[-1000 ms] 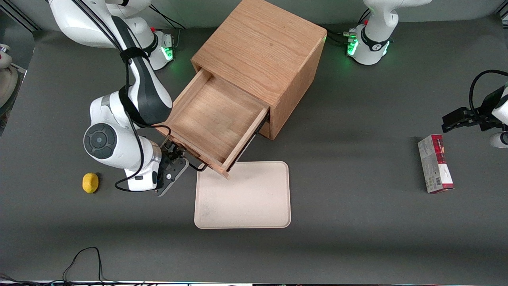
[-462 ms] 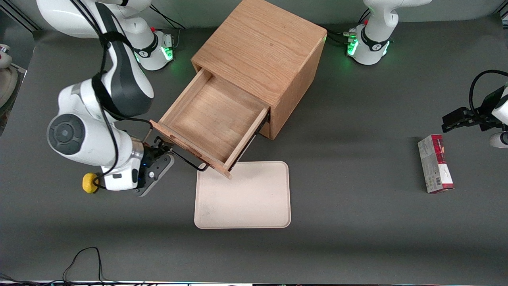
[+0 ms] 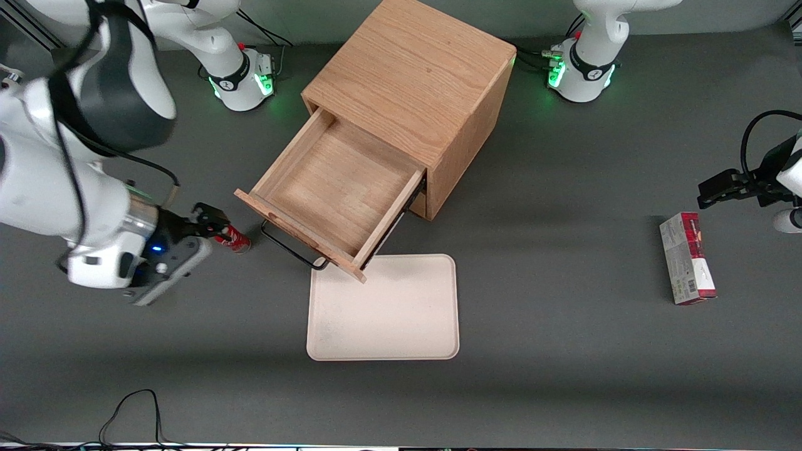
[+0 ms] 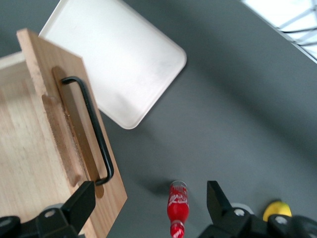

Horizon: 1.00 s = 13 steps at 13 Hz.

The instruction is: Open upper drawer

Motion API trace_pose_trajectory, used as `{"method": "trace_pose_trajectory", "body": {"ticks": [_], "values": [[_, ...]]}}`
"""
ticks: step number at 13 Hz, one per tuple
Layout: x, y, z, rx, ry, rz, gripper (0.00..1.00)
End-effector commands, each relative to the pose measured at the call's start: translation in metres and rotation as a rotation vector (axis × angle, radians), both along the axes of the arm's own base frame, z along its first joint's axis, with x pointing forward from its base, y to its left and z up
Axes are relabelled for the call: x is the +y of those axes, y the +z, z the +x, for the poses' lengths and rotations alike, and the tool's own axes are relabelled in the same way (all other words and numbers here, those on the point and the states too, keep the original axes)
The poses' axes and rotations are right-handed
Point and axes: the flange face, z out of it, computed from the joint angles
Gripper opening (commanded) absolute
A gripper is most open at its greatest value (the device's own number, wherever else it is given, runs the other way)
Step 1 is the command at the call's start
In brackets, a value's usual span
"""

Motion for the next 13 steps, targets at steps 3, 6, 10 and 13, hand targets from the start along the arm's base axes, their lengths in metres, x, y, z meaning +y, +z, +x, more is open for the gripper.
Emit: {"method": "trace_pose_trajectory", "body": {"ticks": [3, 6, 10, 13], "values": [[-0.049, 0.028, -0.017, 0.06, -0.38, -0.051, 1.0], [-0.071, 0.039, -0.026, 0.06, -0.433, -0.077, 1.0], [-0.139, 0.047, -0.045, 0.0, -0.526, -0.026, 1.0], [-0.161, 0.051, -0.067, -0.03, -0.545, -0.049, 1.0]]}}
